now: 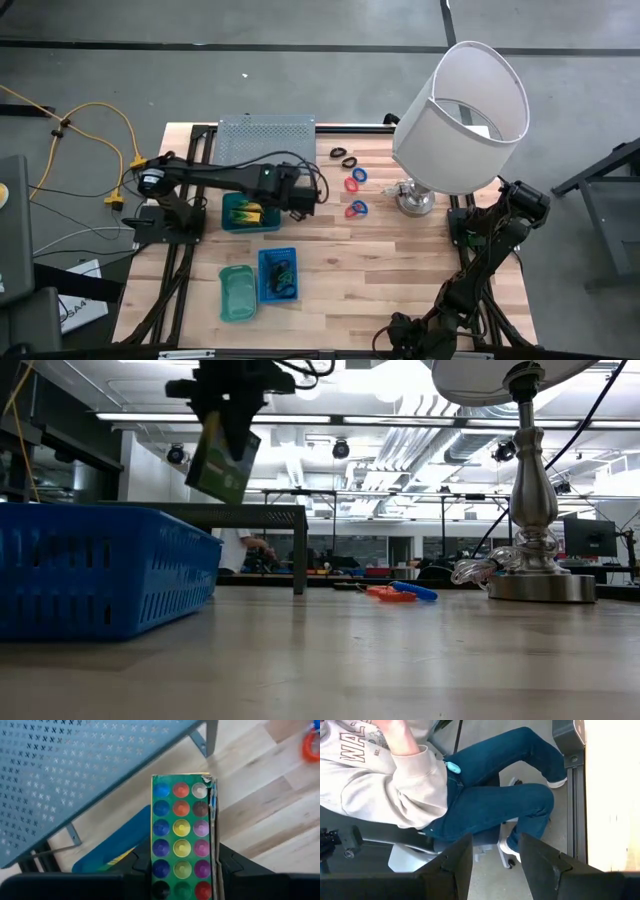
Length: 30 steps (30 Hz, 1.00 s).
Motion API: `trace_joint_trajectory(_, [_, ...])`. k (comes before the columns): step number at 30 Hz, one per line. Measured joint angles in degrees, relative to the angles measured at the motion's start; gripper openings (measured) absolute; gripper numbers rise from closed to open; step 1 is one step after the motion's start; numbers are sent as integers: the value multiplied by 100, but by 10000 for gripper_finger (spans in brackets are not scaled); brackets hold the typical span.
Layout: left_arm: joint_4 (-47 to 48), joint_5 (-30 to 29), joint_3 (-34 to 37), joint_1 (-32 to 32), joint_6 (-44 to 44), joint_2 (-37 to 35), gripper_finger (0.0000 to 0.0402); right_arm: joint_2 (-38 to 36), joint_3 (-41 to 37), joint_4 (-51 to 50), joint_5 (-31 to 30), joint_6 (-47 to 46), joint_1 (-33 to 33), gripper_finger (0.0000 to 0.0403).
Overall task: Pick & Place Office Desk Supplies
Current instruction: Put the crayon box into the top blue bin
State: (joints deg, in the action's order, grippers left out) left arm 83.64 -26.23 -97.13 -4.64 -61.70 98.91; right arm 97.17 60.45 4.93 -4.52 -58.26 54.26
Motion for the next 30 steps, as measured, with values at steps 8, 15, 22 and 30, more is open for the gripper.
trace_joint_trajectory(8, [-38, -197, 604, -390, -136, -434, 101, 2, 0, 0, 1, 0, 1, 146])
trace_joint_trajectory(15, [-393, -203, 1585, -893, 314, -1372, 101, 0, 0, 0, 1, 0, 1, 146])
trace_joint_trajectory(22, [-609, 245, 2538, -1142, 316, -2295, 101, 0, 0, 0, 1, 0, 1, 146])
trace_joint_trajectory(30, [-624, 690, 2930, -1143, 729, -2601, 101, 0, 0, 0, 1, 0, 1, 146])
